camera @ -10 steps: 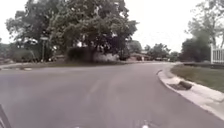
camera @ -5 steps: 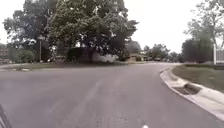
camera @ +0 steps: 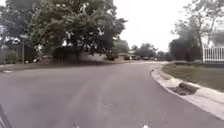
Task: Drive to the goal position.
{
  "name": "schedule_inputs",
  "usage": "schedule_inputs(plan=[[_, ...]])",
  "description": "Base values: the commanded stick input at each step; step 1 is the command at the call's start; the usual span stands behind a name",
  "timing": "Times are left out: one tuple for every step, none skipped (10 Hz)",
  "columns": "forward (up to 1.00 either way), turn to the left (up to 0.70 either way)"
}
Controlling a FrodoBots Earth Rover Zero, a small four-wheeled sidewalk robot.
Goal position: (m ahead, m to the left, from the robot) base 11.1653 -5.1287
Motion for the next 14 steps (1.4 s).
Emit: schedule_inputs(plan=[[0.70, 0.00], [0.70, 0.00], [0.70, 0.00], [0.70, 0.00], [0.70, 0.00], [0.70, 0.00], [0.70, 0.00], [0.70, 0.00], [0.70, 0.00], [0.70, 0.00], [0.70, 0.00], [0.70, -0.26], [0.70, -0.35], [0.70, -0.21]])
